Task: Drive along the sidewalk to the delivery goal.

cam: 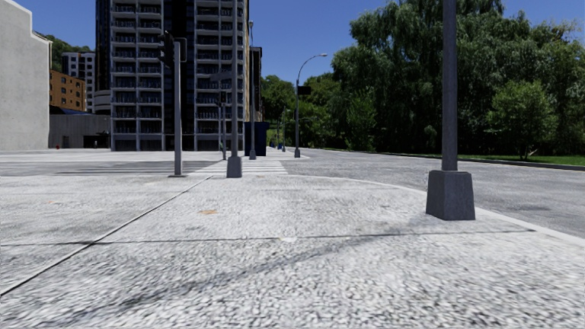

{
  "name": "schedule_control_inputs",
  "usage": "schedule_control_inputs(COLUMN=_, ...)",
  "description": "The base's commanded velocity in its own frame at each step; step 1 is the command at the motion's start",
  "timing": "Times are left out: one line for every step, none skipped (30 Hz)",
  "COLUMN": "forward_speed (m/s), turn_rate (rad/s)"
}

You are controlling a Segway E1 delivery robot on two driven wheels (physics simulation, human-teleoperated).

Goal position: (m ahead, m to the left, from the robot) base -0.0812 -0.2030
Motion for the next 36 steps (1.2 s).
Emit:
schedule_control_inputs(forward_speed=0.74, turn_rate=0.00)
schedule_control_inputs(forward_speed=0.71, turn_rate=0.00)
schedule_control_inputs(forward_speed=0.71, turn_rate=0.00)
schedule_control_inputs(forward_speed=0.62, turn_rate=0.00)
schedule_control_inputs(forward_speed=0.33, turn_rate=0.00)
schedule_control_inputs(forward_speed=0.33, turn_rate=0.00)
schedule_control_inputs(forward_speed=0.00, turn_rate=0.00)
schedule_control_inputs(forward_speed=0.00, turn_rate=0.00)
schedule_control_inputs(forward_speed=0.00, turn_rate=0.00)
schedule_control_inputs(forward_speed=0.00, turn_rate=0.00)
schedule_control_inputs(forward_speed=0.00, turn_rate=0.00)
schedule_control_inputs(forward_speed=0.00, turn_rate=0.00)
schedule_control_inputs(forward_speed=0.00, turn_rate=0.00)
schedule_control_inputs(forward_speed=0.00, turn_rate=0.00)
schedule_control_inputs(forward_speed=0.00, turn_rate=0.00)
schedule_control_inputs(forward_speed=0.00, turn_rate=0.00)
schedule_control_inputs(forward_speed=0.00, turn_rate=0.00)
schedule_control_inputs(forward_speed=0.00, turn_rate=0.00)
schedule_control_inputs(forward_speed=0.00, turn_rate=0.00)
schedule_control_inputs(forward_speed=0.00, turn_rate=0.00)
schedule_control_inputs(forward_speed=0.00, turn_rate=0.00)
schedule_control_inputs(forward_speed=0.00, turn_rate=0.00)
schedule_control_inputs(forward_speed=0.00, turn_rate=0.00)
schedule_control_inputs(forward_speed=0.00, turn_rate=0.00)
schedule_control_inputs(forward_speed=0.00, turn_rate=0.00)
schedule_control_inputs(forward_speed=0.00, turn_rate=0.00)
schedule_control_inputs(forward_speed=0.00, turn_rate=0.00)
schedule_control_inputs(forward_speed=0.00, turn_rate=0.00)
schedule_control_inputs(forward_speed=0.00, turn_rate=0.00)
schedule_control_inputs(forward_speed=0.00, turn_rate=0.00)
schedule_control_inputs(forward_speed=0.00, turn_rate=0.00)
schedule_control_inputs(forward_speed=0.00, turn_rate=0.00)
schedule_control_inputs(forward_speed=0.00, turn_rate=0.00)
schedule_control_inputs(forward_speed=0.00, turn_rate=0.00)
schedule_control_inputs(forward_speed=0.00, turn_rate=0.00)
schedule_control_inputs(forward_speed=0.00, turn_rate=0.00)
